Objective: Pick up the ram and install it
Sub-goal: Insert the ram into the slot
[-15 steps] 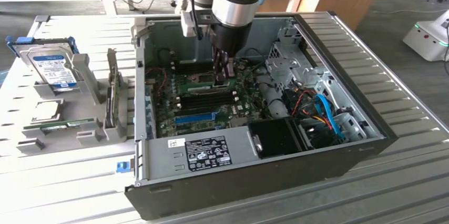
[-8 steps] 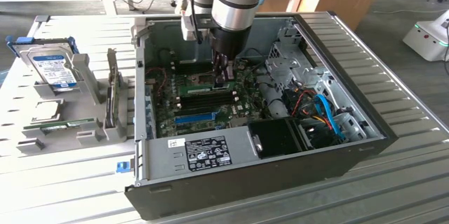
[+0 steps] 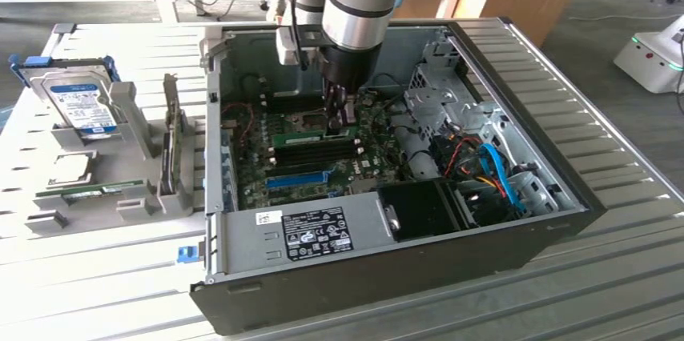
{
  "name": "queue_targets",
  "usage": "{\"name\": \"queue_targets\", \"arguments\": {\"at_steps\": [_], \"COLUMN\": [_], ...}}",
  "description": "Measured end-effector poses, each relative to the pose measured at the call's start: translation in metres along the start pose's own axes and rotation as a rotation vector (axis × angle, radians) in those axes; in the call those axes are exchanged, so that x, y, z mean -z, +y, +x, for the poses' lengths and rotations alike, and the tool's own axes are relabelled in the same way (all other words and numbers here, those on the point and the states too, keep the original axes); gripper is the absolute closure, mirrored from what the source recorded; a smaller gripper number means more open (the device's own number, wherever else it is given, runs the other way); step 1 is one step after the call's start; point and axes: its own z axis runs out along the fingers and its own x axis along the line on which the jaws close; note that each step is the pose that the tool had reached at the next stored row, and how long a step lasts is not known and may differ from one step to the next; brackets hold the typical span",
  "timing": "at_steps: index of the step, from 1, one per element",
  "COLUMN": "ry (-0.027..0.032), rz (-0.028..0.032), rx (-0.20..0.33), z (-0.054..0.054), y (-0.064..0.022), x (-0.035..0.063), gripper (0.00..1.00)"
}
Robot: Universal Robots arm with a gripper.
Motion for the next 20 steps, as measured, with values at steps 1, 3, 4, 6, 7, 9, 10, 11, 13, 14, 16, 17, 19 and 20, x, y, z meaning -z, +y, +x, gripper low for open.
{"name": "queue_targets", "arguments": {"at_steps": [1,3,4,6,7,9,10,11,13,14,16,17,19,20], "ry": [-0.0001,-0.0001,-0.0001,-0.0002,-0.0002,-0.0002,-0.0002,-0.0001,-0.0001,-0.0002,-0.0002,-0.0001,-0.0004,-0.0005], "rz": [0.0,0.0,0.0,0.0001,0.0,0.0,0.0,0.0,0.0,0.0001,0.0,0.0001,0.0003,0.0004], "rx": [0.0,0.0,0.0,0.0,0.0,0.0,0.0,0.0,0.0,0.0,0.0,-0.001,-0.005,-0.007], "z": [0.0,0.0,0.0,0.0,0.0,0.0,0.0,0.0,0.0,0.0,0.0,0.0,0.0,0.0], "y": [0.0,-0.0001,-0.0005,-0.0018,-0.0025,-0.0041,-0.0049,-0.0057,-0.0064,-0.0064,-0.0064,-0.0064,-0.0064,-0.0064], "x": [0.0,0.0,0.0,0.0,0.0001,0.0001,0.0002,0.0002,0.0003,0.0003,0.0003,0.0003,0.0002,0.0002], "gripper": [0.88,0.88,0.88,0.88,0.88,0.88,0.88,0.88,0.88,0.88,0.88,0.88,0.88,0.88]}}
